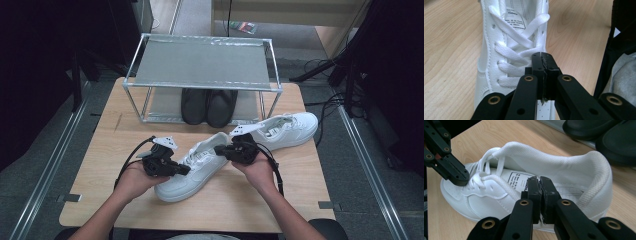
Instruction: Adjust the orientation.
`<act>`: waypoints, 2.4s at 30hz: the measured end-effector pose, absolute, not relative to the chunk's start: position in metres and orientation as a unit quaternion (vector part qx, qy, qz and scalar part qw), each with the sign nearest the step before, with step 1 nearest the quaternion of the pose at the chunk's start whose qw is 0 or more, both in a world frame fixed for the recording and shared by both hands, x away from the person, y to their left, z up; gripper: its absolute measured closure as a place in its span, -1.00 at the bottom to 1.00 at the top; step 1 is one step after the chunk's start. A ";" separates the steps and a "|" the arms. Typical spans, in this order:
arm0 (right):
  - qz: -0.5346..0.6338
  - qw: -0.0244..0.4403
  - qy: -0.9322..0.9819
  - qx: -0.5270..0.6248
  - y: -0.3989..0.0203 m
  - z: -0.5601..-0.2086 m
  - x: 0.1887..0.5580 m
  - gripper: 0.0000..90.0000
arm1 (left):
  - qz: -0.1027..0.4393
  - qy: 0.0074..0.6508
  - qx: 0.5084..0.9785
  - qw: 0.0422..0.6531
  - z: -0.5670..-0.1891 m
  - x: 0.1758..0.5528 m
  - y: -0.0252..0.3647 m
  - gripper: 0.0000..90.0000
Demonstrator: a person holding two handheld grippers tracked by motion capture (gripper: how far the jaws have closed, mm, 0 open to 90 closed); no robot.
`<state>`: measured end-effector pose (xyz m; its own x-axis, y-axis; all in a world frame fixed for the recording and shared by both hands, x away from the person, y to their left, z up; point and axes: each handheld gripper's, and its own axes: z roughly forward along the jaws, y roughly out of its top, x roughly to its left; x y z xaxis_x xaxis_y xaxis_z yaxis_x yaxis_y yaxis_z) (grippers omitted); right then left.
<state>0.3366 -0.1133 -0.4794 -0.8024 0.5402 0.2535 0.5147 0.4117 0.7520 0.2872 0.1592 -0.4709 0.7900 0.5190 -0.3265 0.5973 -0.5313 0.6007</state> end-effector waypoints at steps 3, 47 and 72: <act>0.443 0.006 0.838 0.319 -0.114 -0.480 0.337 1.00 | -0.050 0.318 0.875 0.362 -0.471 0.287 0.159 1.00; 0.434 -0.019 0.839 0.328 -0.122 -0.486 0.292 1.00 | -0.053 0.295 0.889 0.347 -0.476 0.334 0.150 1.00; 0.446 0.014 0.828 0.340 -0.142 -0.465 0.324 1.00 | -0.046 0.315 0.877 0.360 -0.467 0.297 0.160 1.00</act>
